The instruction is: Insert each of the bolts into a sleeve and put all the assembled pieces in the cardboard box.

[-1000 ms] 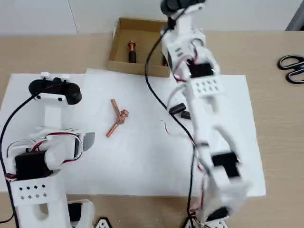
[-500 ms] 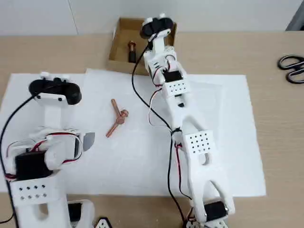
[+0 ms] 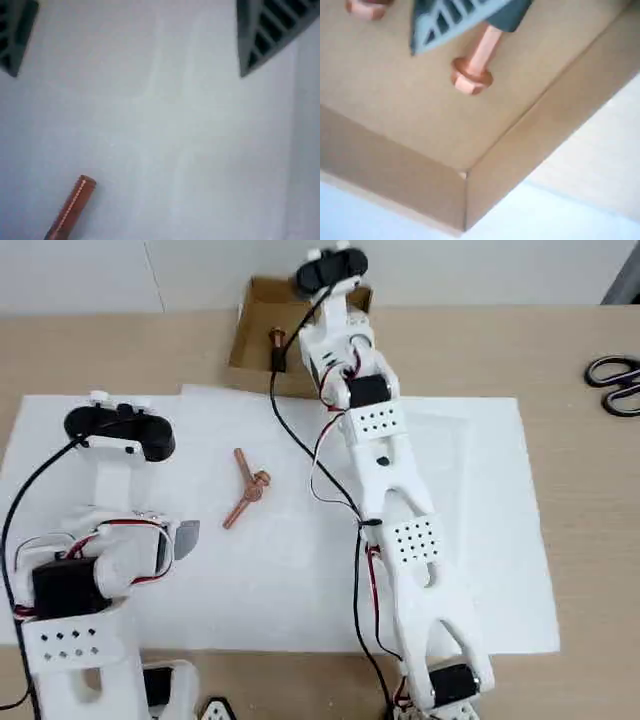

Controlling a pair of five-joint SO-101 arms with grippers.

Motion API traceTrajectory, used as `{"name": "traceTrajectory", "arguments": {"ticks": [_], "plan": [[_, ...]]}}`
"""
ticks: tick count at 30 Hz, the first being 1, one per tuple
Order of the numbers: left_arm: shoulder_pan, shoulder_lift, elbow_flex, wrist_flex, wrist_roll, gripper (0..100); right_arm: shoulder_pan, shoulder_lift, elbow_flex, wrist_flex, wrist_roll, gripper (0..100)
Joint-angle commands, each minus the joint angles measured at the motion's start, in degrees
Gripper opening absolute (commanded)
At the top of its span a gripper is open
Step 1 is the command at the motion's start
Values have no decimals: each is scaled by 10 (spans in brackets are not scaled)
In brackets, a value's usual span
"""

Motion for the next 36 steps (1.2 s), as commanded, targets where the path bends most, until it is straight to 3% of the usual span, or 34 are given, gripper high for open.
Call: {"name": "traceTrajectory", "arguments": {"ticks": [1, 17, 24, 29, 36], "plan": [[0, -7, 0, 1, -4, 265, 1, -51, -54, 80, 5, 173], [-2, -7, 0, 4, -4, 265, 8, -348, -52, 506, 3, 173], [-2, -7, -3, 28, -4, 265, 44, -471, -33, 524, 4, 173], [-4, -7, -3, 29, -4, 265, 59, -615, 143, 525, 4, 172], [-4, -7, -3, 29, -4, 265, 56, -859, 620, 515, 3, 172]]}}
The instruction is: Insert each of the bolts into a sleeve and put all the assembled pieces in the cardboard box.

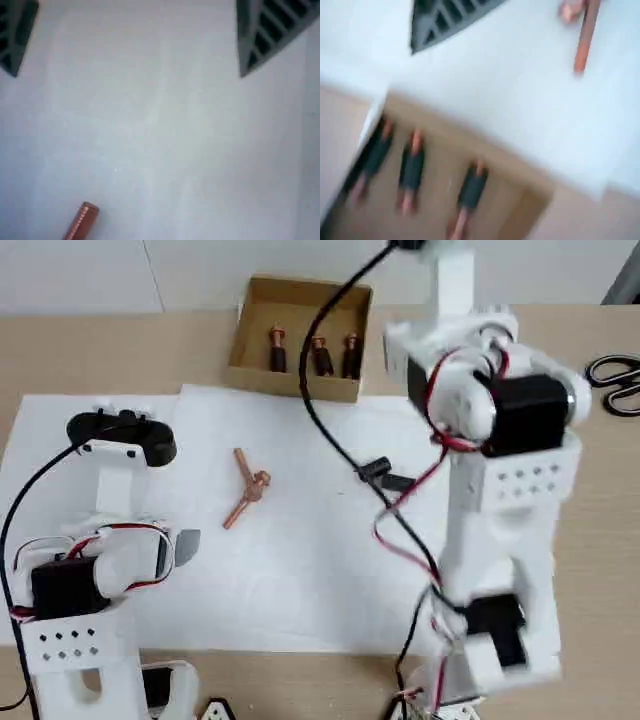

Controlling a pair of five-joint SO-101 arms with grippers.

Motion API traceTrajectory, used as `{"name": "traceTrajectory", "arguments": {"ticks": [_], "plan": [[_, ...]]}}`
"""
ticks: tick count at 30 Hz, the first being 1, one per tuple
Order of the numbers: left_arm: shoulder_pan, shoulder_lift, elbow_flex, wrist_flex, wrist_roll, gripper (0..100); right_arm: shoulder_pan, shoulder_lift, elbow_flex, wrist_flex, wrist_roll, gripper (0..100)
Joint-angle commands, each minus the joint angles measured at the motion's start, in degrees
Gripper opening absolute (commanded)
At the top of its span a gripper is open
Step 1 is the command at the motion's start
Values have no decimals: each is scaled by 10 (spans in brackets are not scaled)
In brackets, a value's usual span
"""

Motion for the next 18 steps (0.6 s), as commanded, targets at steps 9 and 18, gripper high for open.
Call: {"name": "traceTrajectory", "arguments": {"ticks": [9, 18], "plan": [[-3, -7, -6, -1, 28, 265, -15, -218, 542, -26, 1, 174], [-3, -7, -6, -1, 28, 265, 65, -275, 665, -201, 6, 173]]}}
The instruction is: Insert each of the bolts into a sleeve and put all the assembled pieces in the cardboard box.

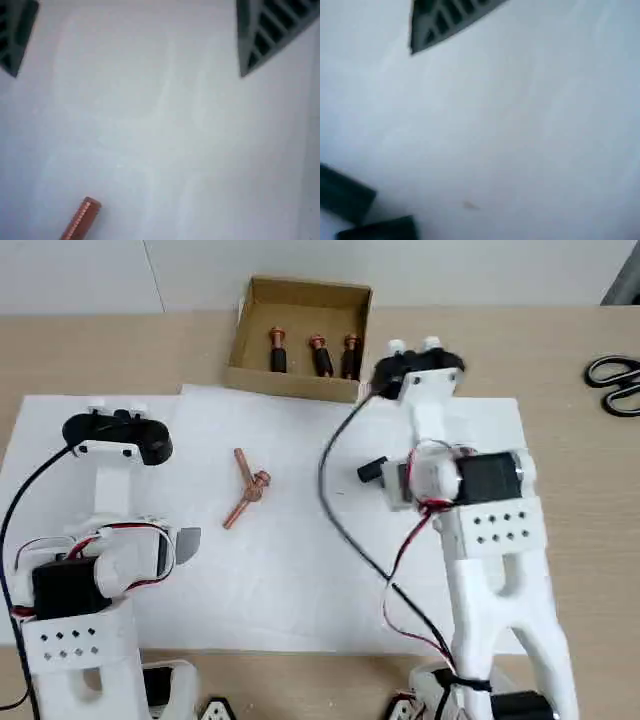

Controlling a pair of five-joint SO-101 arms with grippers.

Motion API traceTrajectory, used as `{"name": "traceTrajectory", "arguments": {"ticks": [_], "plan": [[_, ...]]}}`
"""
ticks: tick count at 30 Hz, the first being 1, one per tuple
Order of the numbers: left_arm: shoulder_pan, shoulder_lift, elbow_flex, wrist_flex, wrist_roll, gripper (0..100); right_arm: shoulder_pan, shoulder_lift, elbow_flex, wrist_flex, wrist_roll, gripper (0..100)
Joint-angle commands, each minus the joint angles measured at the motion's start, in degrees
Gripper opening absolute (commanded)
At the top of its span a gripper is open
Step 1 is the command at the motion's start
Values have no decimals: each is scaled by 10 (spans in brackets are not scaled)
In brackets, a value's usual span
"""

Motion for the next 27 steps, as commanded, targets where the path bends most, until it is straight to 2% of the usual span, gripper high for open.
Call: {"name": "traceTrajectory", "arguments": {"ticks": [1, 6, 10, 22, 27], "plan": [[-3, -7, -7, -1, 5, 265, 48, -6, 15, -63, 14, 173], [-3, -7, -7, -1, 5, 265, 36, 80, 7, -80, 198, 173], [-3, -7, -7, -1, 5, 265, 26, 159, -47, -78, 290, 173], [-3, -7, -5, -1, 5, 265, 9, 359, -182, -77, 415, 172], [-3, -7, -2, -6, 33, 265, 0, 408, -209, -77, 443, 172]]}}
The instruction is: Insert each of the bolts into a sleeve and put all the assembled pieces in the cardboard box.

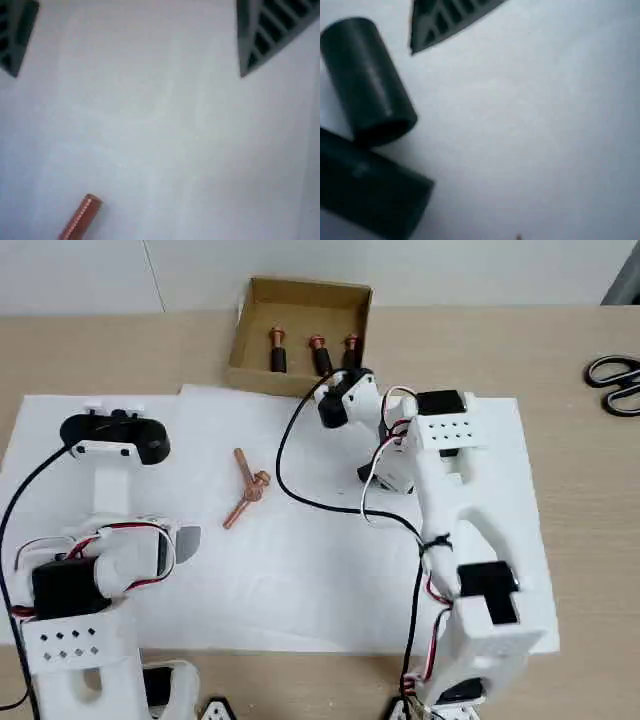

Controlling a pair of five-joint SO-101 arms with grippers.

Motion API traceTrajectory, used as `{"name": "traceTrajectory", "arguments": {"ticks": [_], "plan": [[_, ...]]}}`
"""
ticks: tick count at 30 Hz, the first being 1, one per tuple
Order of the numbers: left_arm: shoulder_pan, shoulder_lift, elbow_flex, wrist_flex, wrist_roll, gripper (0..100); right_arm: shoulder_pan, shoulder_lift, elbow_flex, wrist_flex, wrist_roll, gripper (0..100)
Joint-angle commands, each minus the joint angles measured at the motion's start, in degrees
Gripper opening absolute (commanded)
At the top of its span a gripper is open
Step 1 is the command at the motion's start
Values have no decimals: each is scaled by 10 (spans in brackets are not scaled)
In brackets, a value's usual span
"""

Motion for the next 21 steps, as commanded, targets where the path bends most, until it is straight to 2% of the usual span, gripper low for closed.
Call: {"name": "traceTrajectory", "arguments": {"ticks": [1, 21], "plan": [[-3, -7, -2, -6, 16, 265, -5, 19, -45, -6, 20, 172], [-3, -7, -1, -7, 16, 265, -5, 159, -81, 3, 38, 171]]}}
